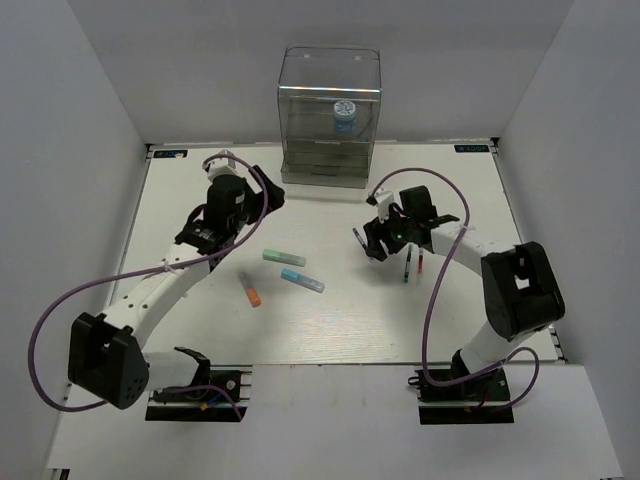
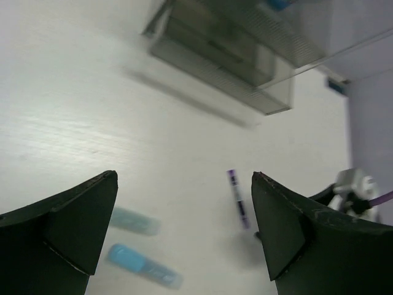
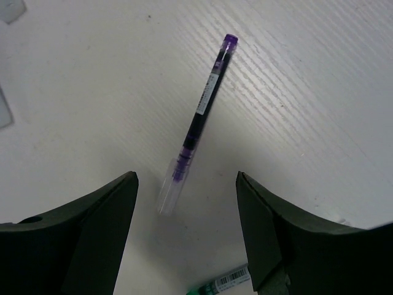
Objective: Sort the stationery into containers
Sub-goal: Pick up the pen from the center of the board.
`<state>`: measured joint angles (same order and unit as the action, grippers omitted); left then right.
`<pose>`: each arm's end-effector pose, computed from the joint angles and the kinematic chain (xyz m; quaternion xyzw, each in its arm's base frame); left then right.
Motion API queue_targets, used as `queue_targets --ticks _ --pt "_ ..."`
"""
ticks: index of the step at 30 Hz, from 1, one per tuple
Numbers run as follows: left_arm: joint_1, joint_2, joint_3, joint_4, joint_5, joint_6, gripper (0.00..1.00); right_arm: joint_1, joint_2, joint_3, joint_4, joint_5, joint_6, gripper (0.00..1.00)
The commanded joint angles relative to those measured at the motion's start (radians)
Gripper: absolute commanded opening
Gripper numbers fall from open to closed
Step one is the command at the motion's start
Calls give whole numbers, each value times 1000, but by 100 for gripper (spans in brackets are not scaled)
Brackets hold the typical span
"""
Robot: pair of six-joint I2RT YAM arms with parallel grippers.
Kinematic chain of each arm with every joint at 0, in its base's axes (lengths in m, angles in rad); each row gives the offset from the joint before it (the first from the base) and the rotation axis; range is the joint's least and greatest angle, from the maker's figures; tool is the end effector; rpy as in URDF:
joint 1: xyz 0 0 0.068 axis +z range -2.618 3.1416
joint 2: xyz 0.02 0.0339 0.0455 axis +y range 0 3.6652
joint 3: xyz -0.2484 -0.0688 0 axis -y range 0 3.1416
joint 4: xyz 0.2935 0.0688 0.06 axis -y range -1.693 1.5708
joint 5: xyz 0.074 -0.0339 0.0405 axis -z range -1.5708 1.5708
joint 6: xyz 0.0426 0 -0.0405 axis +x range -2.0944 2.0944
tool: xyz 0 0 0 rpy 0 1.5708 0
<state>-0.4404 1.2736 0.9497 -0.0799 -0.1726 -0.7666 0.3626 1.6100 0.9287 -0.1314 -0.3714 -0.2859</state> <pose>0.3208 -0.1431 0.2689 -0.1819 0.8127 -0.2523 0.4928 0.3439 0.1470 0.1409 -0.3557 0.8437 0.1853 0.3568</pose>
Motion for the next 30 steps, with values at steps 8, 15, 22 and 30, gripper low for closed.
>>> queue_targets --ticks 8,15,22,30 --pt "5 -215 -90 -500 -194 182 88 104 56 154 -71 -66 -156 67" --pt "5 -319 -181 -549 -248 182 41 297 142 292 -172 -163 -277 50" --pt "5 -398 -192 -586 -294 182 97 446 229 335 -140 -67 -179 77" --pt "5 -461 -192 -595 -326 164 99 524 318 366 -83 150 -121 77"
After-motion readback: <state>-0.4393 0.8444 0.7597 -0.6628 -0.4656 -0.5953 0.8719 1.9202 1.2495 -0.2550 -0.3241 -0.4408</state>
